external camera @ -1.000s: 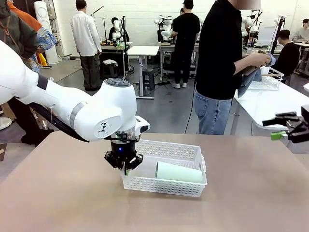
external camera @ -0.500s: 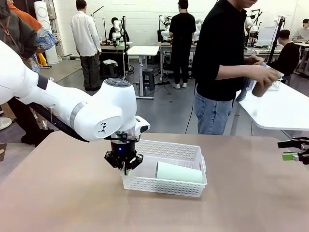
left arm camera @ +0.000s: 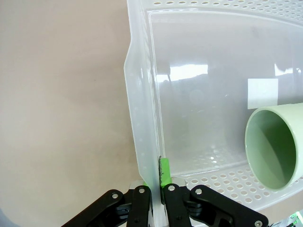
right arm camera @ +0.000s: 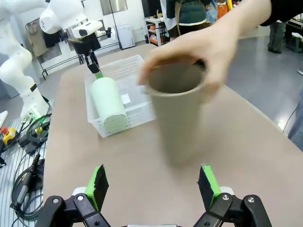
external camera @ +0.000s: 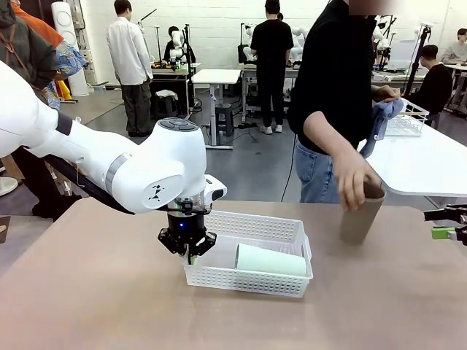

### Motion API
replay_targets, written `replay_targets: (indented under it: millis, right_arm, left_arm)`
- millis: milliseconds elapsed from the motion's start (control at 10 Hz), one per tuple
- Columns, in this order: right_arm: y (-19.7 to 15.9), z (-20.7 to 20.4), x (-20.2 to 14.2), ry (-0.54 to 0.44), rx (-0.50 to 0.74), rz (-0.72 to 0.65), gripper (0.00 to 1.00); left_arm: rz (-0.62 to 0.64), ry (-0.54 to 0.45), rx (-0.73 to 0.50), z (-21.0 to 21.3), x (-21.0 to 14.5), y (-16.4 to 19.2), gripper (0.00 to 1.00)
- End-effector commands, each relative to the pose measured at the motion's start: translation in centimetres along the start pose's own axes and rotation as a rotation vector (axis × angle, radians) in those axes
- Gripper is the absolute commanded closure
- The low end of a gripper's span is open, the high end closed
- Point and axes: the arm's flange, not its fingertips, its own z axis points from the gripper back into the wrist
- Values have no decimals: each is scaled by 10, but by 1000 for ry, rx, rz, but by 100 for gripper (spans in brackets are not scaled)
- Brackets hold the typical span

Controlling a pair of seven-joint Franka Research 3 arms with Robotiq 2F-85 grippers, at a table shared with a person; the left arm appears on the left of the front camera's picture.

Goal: Clean and organize the cups into the basket.
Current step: Pick up the Organizing basket and move it to the center of the table, then pick up the Reusable plastic cup from the right side of the table and place it inside the Organizing basket, then pick up the Reusable plastic cup from the right side of the table and stack it inside the Organizing basket in the center of the table.

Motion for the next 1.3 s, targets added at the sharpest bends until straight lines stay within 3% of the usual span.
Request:
replay_targets:
  millis: [0, 1200]
  right_arm:
    - [0, -2, -2, 15, -7, 2, 0]
    - [0, 0, -1, 2, -2, -1, 0]
  left_arm:
    - [-4, -8, 1, 2, -1, -1, 100]
    - [-4, -8, 1, 2, -1, -1, 100]
